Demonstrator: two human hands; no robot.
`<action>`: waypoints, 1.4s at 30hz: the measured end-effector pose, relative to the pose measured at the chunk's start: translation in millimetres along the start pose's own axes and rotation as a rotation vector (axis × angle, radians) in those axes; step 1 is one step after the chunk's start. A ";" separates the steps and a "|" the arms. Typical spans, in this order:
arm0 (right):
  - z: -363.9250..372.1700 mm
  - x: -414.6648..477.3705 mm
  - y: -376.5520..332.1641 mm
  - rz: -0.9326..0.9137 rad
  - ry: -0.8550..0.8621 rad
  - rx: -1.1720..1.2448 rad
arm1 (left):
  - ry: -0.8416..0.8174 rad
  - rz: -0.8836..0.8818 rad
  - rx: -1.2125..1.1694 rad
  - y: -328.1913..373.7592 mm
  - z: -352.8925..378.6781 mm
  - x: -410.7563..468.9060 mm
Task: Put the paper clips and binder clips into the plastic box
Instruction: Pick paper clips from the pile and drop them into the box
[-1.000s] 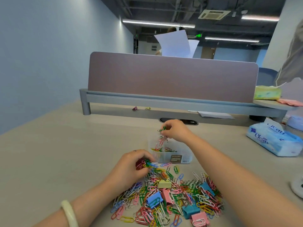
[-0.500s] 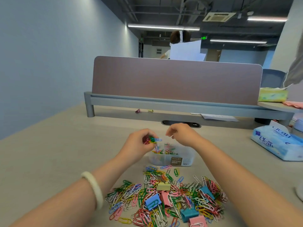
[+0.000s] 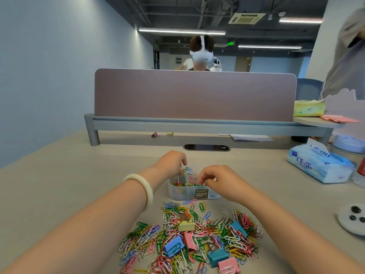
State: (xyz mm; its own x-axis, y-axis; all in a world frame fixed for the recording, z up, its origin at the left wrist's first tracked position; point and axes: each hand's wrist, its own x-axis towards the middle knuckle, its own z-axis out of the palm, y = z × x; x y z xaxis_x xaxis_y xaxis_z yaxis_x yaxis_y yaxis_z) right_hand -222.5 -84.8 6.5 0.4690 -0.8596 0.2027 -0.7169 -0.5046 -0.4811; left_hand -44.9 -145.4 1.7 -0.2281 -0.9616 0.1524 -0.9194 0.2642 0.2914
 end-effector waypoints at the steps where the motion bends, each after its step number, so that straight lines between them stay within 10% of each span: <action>1: -0.5 -3.0 0.3 -0.014 0.021 -0.005 | -0.013 0.018 0.001 1.2 -2.4 -0.2; 6: -1.6 -22.4 -6.3 -0.032 0.054 0.038 | -0.038 0.079 0.028 0.2 -8.8 -12.4; 11: 1.3 -46.3 -9.4 0.018 -0.264 -0.002 | 0.095 0.242 -0.081 7.1 -20.2 -67.0; 19: 3.3 -61.9 -5.9 0.084 -0.370 -0.054 | -0.582 0.305 0.076 -18.1 -17.8 -123.3; 42: 11.9 -55.4 -7.1 0.128 -0.295 0.172 | -0.128 0.357 -0.121 -4.1 15.1 -122.2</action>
State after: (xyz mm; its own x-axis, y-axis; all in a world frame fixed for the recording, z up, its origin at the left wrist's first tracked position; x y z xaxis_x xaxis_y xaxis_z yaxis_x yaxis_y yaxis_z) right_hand -237.3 -32.6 -11.5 0.5280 -0.8419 -0.1113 -0.6940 -0.3523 -0.6279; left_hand -18.2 -30.1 -32.4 -0.5719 -0.8069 0.1476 -0.7320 0.5832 0.3521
